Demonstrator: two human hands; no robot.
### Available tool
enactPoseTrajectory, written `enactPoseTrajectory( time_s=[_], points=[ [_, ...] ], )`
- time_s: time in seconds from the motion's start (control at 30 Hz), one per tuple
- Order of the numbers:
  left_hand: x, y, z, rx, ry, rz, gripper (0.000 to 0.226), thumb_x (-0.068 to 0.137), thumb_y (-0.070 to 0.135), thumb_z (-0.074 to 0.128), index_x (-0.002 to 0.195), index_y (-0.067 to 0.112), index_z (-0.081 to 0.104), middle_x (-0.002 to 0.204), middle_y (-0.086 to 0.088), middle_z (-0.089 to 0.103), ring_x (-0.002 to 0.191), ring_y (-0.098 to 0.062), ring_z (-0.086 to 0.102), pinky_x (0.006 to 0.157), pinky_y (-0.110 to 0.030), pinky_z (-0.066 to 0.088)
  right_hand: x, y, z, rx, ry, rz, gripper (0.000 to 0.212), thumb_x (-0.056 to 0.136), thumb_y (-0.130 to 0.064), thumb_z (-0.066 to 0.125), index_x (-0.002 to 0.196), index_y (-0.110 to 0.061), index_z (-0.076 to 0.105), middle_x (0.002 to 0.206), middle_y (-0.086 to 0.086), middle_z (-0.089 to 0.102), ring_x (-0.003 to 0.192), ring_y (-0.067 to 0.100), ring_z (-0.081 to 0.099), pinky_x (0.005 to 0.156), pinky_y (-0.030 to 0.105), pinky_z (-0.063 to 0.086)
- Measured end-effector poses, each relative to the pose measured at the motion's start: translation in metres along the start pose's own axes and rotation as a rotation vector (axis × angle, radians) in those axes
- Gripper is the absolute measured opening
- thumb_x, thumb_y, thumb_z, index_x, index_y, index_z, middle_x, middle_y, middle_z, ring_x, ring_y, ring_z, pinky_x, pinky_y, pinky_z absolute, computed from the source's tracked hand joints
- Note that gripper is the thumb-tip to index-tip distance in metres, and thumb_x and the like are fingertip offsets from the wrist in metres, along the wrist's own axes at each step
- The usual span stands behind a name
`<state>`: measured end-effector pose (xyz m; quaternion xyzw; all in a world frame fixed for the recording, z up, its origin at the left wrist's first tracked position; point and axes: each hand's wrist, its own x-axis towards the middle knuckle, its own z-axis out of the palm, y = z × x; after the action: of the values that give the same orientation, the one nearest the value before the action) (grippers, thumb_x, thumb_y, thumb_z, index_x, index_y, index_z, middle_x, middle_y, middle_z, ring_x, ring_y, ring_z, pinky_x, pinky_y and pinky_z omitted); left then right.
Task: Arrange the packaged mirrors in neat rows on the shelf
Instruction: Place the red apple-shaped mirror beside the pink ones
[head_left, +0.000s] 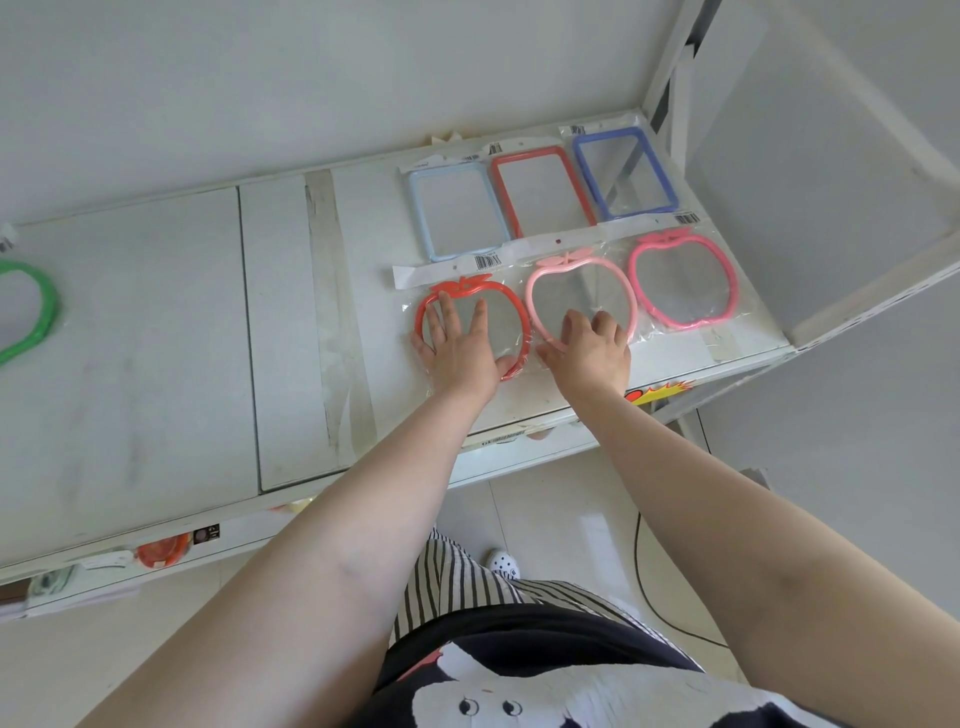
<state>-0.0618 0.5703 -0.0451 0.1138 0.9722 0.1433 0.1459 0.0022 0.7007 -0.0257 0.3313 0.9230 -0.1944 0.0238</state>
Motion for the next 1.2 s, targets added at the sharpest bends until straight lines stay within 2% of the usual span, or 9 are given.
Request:
enactPoseTrajectory(
  time_s=[0.13, 0.27, 0.37, 0.5, 0.57, 0.7, 0.9, 1.1, 1.2],
  points=[
    [-0.004, 0.000, -0.004, -0.007, 0.078, 0.027, 0.082, 0.082, 0.050, 0.063, 0.149, 0.027, 0.021, 0.160, -0.018, 0.002, 0.149, -0.034, 0.001, 0.117, -0.054, 0.000, -0.003, -0.001, -0.001, 0.050, 0.069, -0.005, 0.049, 0.085, -0.046, 0.062, 0.124, -0.018, 0.053, 0.136, 0.010, 0.044, 0.127, 0.031, 0.038, 0.104, 0.041, 0.032],
    [-0.011, -0.006, -0.015, -0.014, 0.138, 0.047, 0.072, 0.082, 0.043, 0.065, 0.144, 0.021, 0.035, 0.152, -0.015, 0.028, 0.143, -0.032, 0.021, 0.118, -0.048, 0.017, -0.010, -0.006, -0.002, 0.097, 0.103, -0.057, 0.048, 0.088, -0.038, 0.060, 0.132, -0.020, 0.052, 0.135, 0.008, 0.047, 0.125, 0.030, 0.041, 0.103, 0.040, 0.033],
    [-0.021, -0.017, -0.025, -0.021, 0.162, 0.068, 0.061, 0.085, 0.036, 0.061, 0.139, 0.018, 0.041, 0.144, -0.010, 0.041, 0.134, -0.030, 0.036, 0.110, -0.041, 0.030, -0.016, -0.014, -0.003, 0.099, 0.089, -0.107, 0.044, 0.089, -0.033, 0.058, 0.130, -0.019, 0.053, 0.133, 0.008, 0.050, 0.121, 0.031, 0.043, 0.100, 0.039, 0.036],
    [-0.039, -0.041, -0.041, -0.025, 0.195, 0.054, 0.043, 0.086, 0.026, 0.058, 0.127, 0.014, 0.050, 0.127, -0.009, 0.054, 0.118, -0.031, 0.049, 0.096, -0.039, 0.039, -0.029, -0.035, -0.001, 0.111, 0.065, -0.163, 0.040, 0.087, -0.026, 0.059, 0.125, -0.016, 0.056, 0.127, 0.010, 0.054, 0.117, 0.032, 0.047, 0.097, 0.041, 0.041],
    [-0.049, -0.059, -0.047, -0.031, 0.202, 0.030, 0.043, 0.086, 0.023, 0.057, 0.128, 0.016, 0.051, 0.122, -0.009, 0.057, 0.116, -0.030, 0.051, 0.094, -0.038, 0.040, -0.038, -0.047, 0.004, 0.127, 0.035, -0.212, 0.042, 0.086, -0.024, 0.060, 0.127, -0.018, 0.055, 0.129, 0.008, 0.054, 0.119, 0.030, 0.046, 0.098, 0.041, 0.041],
    [-0.072, -0.104, -0.056, -0.041, 0.211, -0.025, 0.048, 0.087, 0.017, 0.054, 0.134, 0.017, 0.048, 0.127, -0.007, 0.056, 0.118, -0.029, 0.051, 0.097, -0.036, 0.040, -0.063, -0.078, 0.020, 0.186, -0.055, -0.356, 0.040, 0.086, -0.019, 0.058, 0.126, -0.016, 0.057, 0.129, 0.007, 0.055, 0.121, 0.028, 0.047, 0.092, 0.037, 0.043],
    [-0.118, -0.187, -0.072, -0.087, 0.288, -0.130, 0.044, 0.088, 0.015, 0.054, 0.132, 0.017, 0.050, 0.125, -0.006, 0.059, 0.116, -0.029, 0.053, 0.094, -0.037, 0.043, -0.117, -0.133, 0.053, 0.173, -0.143, -0.583, 0.038, 0.087, -0.018, 0.060, 0.125, -0.017, 0.058, 0.123, 0.003, 0.059, 0.119, 0.024, 0.051, 0.090, 0.035, 0.048],
    [-0.207, -0.298, -0.079, -0.102, 0.328, -0.237, 0.049, 0.087, 0.017, 0.054, 0.136, 0.017, 0.048, 0.124, -0.006, 0.060, 0.114, -0.029, 0.053, 0.093, -0.038, 0.044, -0.203, -0.193, 0.104, 0.145, -0.198, -0.715, 0.036, 0.088, -0.021, 0.059, 0.124, -0.017, 0.059, 0.121, 0.003, 0.060, 0.117, 0.024, 0.051, 0.087, 0.033, 0.046],
    [-0.263, -0.363, -0.083, -0.097, 0.340, -0.286, 0.048, 0.084, 0.018, 0.055, 0.132, 0.018, 0.053, 0.122, -0.006, 0.063, 0.113, -0.029, 0.056, 0.093, -0.037, 0.045, -0.264, -0.220, 0.132, 0.174, -0.214, -0.723, 0.035, 0.087, -0.022, 0.059, 0.122, -0.018, 0.059, 0.118, 0.003, 0.060, 0.117, 0.024, 0.050, 0.085, 0.036, 0.047]
  ],
)
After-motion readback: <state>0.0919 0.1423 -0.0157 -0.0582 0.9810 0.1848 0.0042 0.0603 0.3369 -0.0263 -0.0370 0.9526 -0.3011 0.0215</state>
